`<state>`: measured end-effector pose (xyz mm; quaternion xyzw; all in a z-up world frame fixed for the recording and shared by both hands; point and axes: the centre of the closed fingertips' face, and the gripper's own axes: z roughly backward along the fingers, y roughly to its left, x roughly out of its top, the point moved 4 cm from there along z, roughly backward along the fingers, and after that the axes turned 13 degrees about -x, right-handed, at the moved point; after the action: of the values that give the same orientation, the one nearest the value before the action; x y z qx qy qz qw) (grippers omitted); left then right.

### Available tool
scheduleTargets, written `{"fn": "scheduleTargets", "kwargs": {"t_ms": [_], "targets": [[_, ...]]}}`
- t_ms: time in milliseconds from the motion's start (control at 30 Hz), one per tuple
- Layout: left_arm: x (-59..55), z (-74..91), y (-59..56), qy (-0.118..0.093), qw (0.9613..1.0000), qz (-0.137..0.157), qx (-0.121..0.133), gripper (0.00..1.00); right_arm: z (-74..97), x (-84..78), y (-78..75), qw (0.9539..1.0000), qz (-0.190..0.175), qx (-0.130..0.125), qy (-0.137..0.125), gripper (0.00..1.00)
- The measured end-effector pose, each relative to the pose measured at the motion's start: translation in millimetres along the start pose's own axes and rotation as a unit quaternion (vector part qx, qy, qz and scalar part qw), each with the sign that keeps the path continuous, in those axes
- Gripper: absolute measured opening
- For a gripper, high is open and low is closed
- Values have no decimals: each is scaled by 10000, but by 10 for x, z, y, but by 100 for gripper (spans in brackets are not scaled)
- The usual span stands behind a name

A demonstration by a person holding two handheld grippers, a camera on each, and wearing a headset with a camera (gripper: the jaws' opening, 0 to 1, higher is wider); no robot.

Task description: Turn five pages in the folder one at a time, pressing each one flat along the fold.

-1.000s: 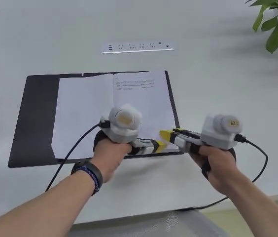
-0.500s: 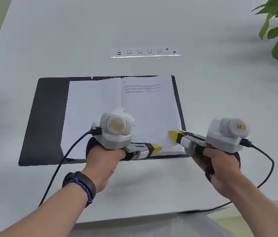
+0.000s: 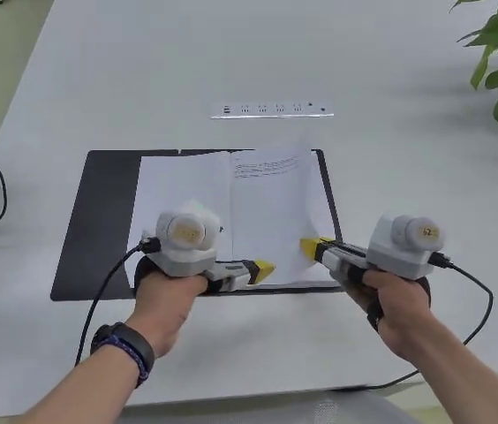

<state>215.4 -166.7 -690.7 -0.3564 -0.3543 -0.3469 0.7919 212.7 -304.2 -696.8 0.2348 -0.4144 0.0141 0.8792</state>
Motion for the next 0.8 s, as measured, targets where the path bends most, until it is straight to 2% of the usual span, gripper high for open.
{"fn": "scheduleTargets", "kwargs": {"t_ms": [133, 433, 800], "targets": [[-23, 151, 44, -65, 9999, 19, 133, 69, -20, 14, 68, 9999, -94, 27, -48, 0], [-169, 528, 170, -94, 9990, 119, 431, 70, -56, 70, 250, 9998, -138, 111, -135, 0], [-219, 859, 266, -201, 9973, 180, 681, 72, -112, 98, 437, 9996, -111, 210, -164, 0]]}}
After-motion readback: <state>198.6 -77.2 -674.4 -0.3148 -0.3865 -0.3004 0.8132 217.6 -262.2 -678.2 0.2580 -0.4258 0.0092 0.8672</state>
